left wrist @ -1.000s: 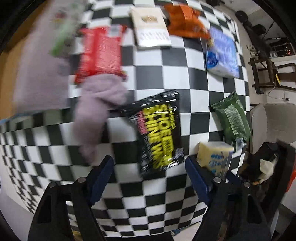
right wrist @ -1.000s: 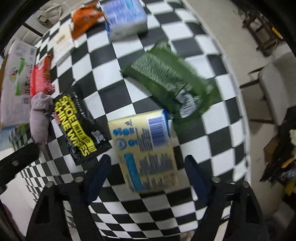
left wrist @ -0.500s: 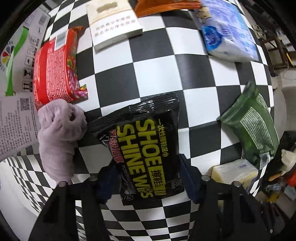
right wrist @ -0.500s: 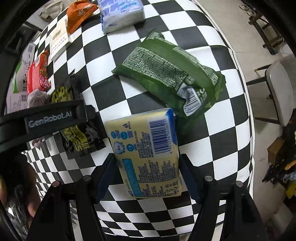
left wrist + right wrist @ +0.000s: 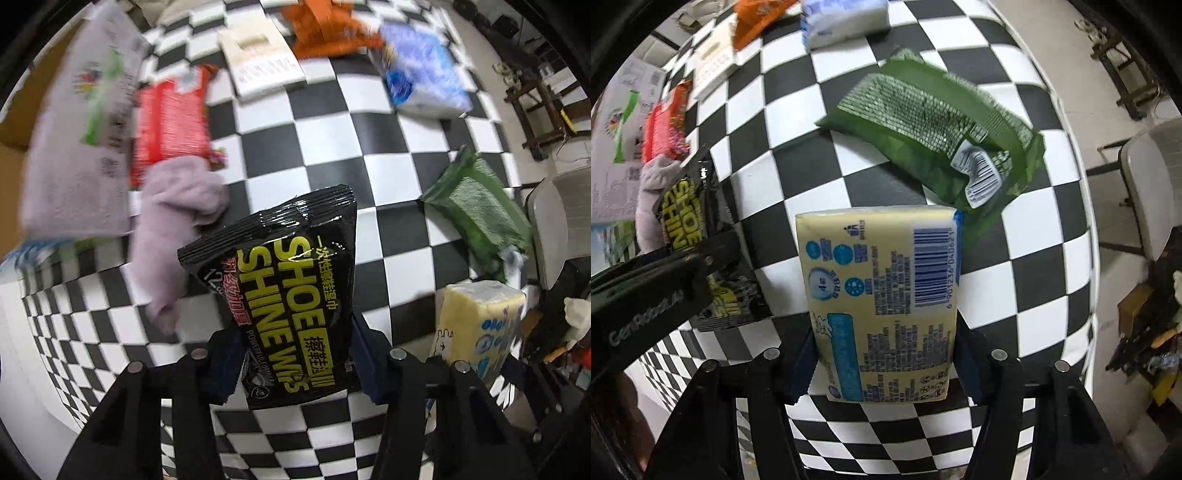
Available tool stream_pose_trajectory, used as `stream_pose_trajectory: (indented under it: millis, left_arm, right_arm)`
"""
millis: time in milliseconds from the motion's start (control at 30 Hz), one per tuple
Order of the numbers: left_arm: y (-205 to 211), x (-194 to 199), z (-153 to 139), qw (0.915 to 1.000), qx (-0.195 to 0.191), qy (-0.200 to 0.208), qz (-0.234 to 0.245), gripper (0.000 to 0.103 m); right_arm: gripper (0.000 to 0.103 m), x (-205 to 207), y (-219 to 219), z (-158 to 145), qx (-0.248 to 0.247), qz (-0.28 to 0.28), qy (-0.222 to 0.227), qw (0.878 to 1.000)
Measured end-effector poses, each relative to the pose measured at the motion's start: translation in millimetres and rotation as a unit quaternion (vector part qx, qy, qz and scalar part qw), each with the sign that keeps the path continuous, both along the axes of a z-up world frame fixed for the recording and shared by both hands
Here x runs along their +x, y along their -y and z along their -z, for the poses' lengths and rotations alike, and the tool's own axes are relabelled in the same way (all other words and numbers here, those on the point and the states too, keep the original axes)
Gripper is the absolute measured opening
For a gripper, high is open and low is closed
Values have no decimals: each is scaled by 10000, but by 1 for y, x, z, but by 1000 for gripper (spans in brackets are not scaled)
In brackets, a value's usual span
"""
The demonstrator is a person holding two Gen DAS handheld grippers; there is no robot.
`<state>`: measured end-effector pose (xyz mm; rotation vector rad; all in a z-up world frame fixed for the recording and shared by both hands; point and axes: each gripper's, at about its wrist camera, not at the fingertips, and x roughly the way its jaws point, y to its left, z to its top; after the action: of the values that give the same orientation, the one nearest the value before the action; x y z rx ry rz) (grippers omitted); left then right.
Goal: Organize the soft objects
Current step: 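Carry both items into the cardboard box and open both tools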
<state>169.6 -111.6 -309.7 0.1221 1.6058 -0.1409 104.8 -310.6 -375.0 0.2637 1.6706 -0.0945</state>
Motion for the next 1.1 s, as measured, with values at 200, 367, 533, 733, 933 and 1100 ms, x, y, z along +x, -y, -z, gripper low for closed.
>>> stream_pose_trajectory:
  millis: [200, 367, 533, 733, 933, 1100]
  left_arm:
    - [-40, -40, -78, 9978, -235, 604, -143, 48]
    - [-63, -41, -130, 9922, -286, 1132, -435, 48]
    - [-97, -25, -172, 9859, -325, 1455, -757, 48]
    - [-157, 20, -178, 9814, -452, 1477, -1140, 48]
    - [-228, 96, -149, 9818, -731, 1039, -1410, 48]
    - [-270, 158, -107, 9864, -723, 640, -1329, 48]
  right_arm:
    - [65, -20, -18, -48, 262, -332, 365, 9984]
    - [65, -28, -50, -102, 567, -763, 807, 9922]
    - [65, -4, -81, -157, 1076, -1098, 1145, 9814]
    - [65, 59, -147, -211, 1392, -1455, 1452, 9687]
    - [65, 125, -223, -213, 1253, -1616, 1410, 9686]
    - [65, 189, -281, -174, 1018, -1670, 1086, 9747]
